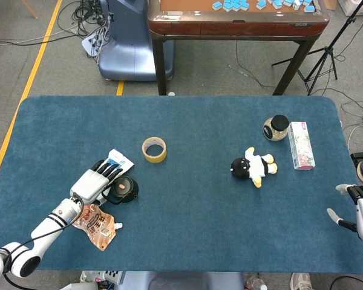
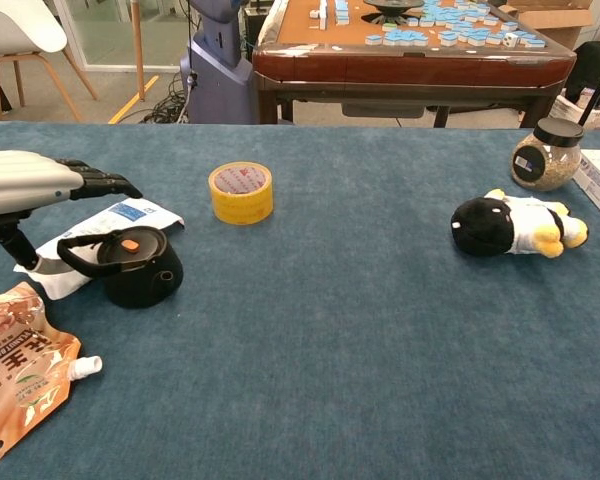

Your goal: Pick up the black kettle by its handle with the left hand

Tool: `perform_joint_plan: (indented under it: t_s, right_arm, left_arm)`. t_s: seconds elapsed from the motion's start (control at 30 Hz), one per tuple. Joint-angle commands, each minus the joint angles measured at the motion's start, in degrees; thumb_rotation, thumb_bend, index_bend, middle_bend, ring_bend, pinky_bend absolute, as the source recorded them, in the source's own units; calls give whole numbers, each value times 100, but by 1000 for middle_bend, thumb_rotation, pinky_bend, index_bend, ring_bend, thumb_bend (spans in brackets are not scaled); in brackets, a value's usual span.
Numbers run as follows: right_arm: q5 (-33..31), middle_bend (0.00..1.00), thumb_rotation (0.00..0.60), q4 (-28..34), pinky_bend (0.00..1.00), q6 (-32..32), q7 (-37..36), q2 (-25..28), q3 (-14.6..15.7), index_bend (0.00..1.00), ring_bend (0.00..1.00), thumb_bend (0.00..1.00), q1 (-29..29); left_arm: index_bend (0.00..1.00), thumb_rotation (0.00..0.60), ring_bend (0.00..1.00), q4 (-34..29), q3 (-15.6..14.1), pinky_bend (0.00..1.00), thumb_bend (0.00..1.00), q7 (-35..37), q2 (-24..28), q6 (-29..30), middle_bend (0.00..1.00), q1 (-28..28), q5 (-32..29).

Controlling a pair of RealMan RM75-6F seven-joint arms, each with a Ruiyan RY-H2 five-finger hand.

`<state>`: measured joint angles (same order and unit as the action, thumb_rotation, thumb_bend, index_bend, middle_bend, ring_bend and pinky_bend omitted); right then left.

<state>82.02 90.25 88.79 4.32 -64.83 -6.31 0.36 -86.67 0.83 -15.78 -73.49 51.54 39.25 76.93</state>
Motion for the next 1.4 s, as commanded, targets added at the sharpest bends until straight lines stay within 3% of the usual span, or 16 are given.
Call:
perform_joint_plan:
  t_s: [0.03,0.13,0.23,0.4,0.77,0.87,1.0,1.4]
  right_arm:
    - [3,433,600,-17,291,-44,-6,-17,0,378,330,173,29]
    - [1,434,600,-41,290,-89,-16,-22,1,378,330,173,55]
    - [-2,434,600,-57,290,-106,-33,-25,-1,378,330,173,66]
    - [-6,435,600,-91,290,-132,-68,-28,9,378,330,173,74]
    - [-15,436,600,-165,291,-121,-164,-34,35,378,330,174,42]
    - [-16,436,600,-182,290,-114,-185,-30,38,378,330,173,34]
    - [0,436,600,-193,290,-117,-210,-26,46,378,330,173,35]
    - [13,437,600,-186,290,-36,-254,-2,68,379,330,173,-31]
  left_arm:
    - [26,600,57,-99,-39,21,262,5,99,109,31,-89,26]
    - [121,600,79,-221,-61,21,262,-6,174,309,60,-195,113]
    - [239,600,140,-303,-73,21,262,-83,183,578,158,-306,249]
    - [355,552,237,-487,-87,33,262,-222,197,763,264,-398,362]
    - [341,477,253,-839,-71,53,262,-511,199,740,282,-430,321]
    - [340,408,270,-950,-81,53,262,-634,195,764,313,-463,289]
    - [342,370,273,-1048,-123,53,262,-777,172,791,318,-507,297]
    - [396,361,294,-1108,-158,53,262,-949,17,805,351,-567,314]
